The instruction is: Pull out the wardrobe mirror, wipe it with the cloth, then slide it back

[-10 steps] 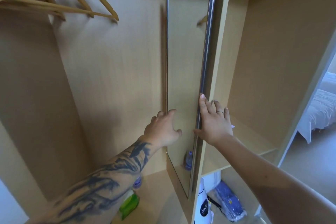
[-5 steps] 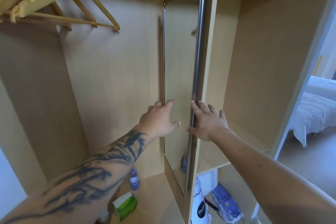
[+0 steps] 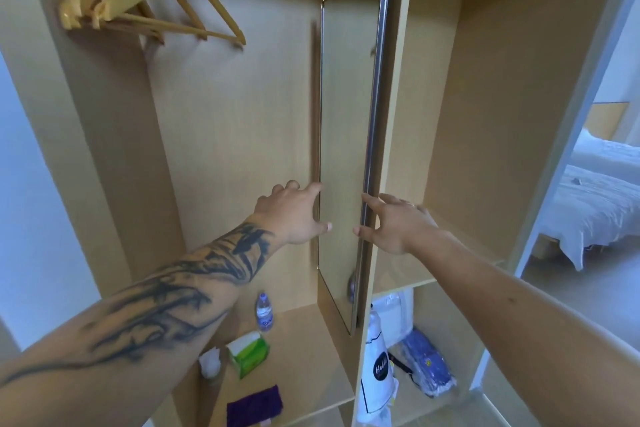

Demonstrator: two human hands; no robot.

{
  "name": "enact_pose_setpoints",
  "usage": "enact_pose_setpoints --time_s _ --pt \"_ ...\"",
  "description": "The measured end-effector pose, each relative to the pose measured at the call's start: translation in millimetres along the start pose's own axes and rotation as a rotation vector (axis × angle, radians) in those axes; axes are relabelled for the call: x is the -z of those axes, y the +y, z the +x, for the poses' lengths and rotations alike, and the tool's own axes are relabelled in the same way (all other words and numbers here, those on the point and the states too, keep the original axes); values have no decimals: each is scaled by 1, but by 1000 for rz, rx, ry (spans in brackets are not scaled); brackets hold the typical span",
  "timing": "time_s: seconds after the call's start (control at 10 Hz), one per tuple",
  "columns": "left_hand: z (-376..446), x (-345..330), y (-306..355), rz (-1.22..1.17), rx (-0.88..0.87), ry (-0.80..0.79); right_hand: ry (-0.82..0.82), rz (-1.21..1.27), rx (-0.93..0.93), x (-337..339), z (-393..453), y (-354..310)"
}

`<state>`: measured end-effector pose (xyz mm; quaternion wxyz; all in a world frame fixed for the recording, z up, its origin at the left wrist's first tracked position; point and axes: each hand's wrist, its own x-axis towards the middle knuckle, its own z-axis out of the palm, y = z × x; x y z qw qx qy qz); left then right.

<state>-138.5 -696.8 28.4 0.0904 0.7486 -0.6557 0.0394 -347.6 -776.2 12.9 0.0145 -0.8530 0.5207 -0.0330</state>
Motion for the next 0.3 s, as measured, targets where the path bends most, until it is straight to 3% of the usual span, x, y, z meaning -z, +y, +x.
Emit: enact_pose_setpoints --time_s 0.3 --pt "-19 23 -22 -18 -79 -25 31 48 -106 27 -44 -30"
